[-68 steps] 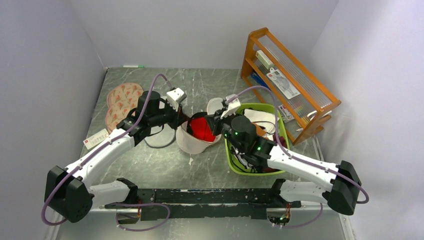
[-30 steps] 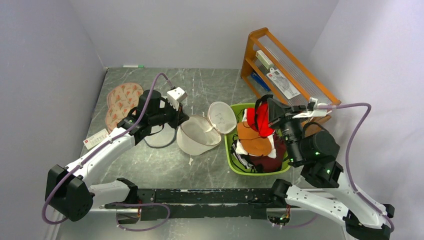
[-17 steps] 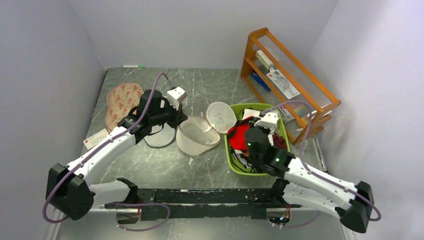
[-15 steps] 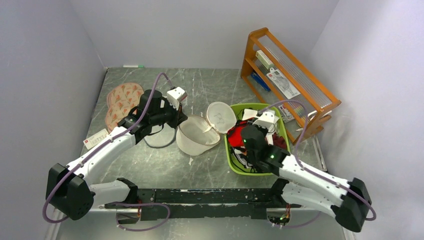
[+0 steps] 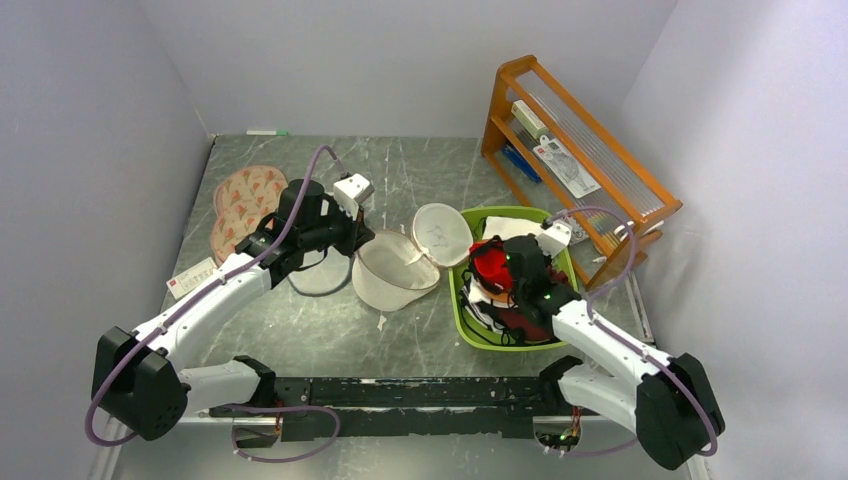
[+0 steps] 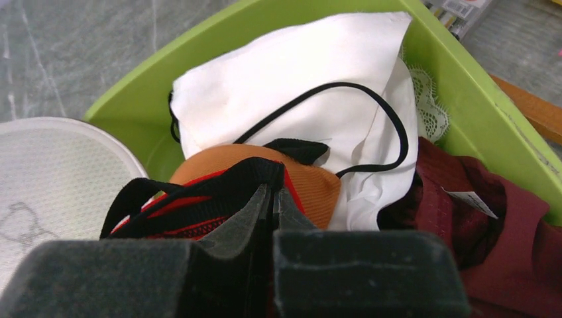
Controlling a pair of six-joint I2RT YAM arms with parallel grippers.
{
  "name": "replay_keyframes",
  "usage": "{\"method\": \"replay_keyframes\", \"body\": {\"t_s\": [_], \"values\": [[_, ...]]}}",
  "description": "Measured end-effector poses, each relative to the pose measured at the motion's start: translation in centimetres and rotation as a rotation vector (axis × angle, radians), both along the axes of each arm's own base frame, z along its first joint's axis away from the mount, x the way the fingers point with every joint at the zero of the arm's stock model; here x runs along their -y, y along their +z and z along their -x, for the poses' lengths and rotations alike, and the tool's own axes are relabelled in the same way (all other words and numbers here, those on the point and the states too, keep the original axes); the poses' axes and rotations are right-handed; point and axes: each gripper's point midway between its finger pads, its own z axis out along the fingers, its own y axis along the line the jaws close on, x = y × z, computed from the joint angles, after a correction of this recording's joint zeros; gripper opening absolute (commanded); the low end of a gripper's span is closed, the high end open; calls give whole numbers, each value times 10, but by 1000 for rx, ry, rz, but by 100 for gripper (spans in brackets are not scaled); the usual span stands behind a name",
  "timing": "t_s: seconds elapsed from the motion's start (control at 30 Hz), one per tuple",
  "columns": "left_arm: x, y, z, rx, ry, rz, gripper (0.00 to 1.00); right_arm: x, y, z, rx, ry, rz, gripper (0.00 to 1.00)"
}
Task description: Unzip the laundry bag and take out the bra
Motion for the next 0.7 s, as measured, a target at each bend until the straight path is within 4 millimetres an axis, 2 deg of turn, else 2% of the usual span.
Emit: {"method": "replay_keyframes", "body": {"t_s": [0.13,0.23,0.4,0.53,0.7], "values": [[0,0,0,0,0,0,7,-1,13,1,34,15,-20,5],[0,0,0,0,1,-1,7,-2,30,2,57,34,-22,22],[0,0,0,0,1,0,7,-10,73,7,137,112,-59,45],[0,0,0,1,1,0,7,-27,93,16,166,254,-78,62],[0,0,0,1,0,0,7,-59,121,27,206,487,-86,69]]}}
